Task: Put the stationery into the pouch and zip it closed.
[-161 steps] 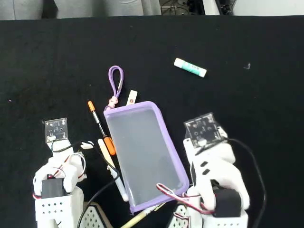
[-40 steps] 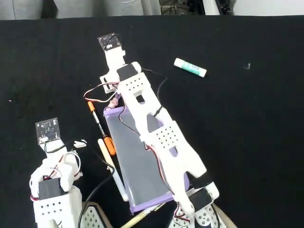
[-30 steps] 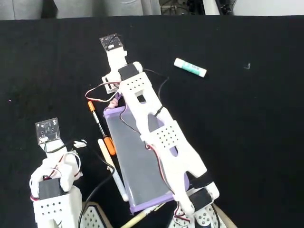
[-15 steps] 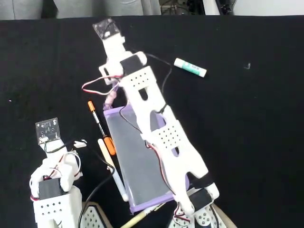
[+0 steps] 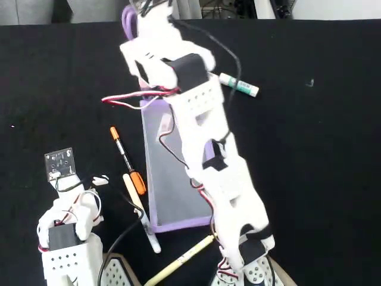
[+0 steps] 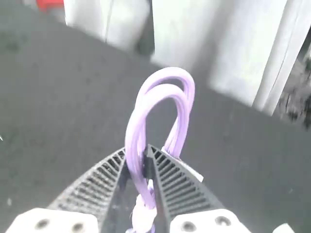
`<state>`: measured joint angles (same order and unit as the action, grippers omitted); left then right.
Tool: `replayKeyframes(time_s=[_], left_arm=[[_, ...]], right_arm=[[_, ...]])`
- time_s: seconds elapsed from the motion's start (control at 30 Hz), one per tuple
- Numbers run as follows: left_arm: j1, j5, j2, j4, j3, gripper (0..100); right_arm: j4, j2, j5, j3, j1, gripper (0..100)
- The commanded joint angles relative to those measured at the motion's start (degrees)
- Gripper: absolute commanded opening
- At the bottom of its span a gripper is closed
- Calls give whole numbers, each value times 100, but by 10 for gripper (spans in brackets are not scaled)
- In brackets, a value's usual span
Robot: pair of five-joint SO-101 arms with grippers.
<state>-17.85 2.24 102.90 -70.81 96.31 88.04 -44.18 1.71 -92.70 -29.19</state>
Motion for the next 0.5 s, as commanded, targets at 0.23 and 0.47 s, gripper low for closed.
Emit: replayKeyframes(time_s=[0.23, 0.47], left_arm=[[-13, -53, 18, 62, 119, 30], [-13, -53, 18, 62, 119, 30]], right_arm=[[422, 1859, 62, -277, -466, 11], [44, 2475, 967, -268, -721, 11]])
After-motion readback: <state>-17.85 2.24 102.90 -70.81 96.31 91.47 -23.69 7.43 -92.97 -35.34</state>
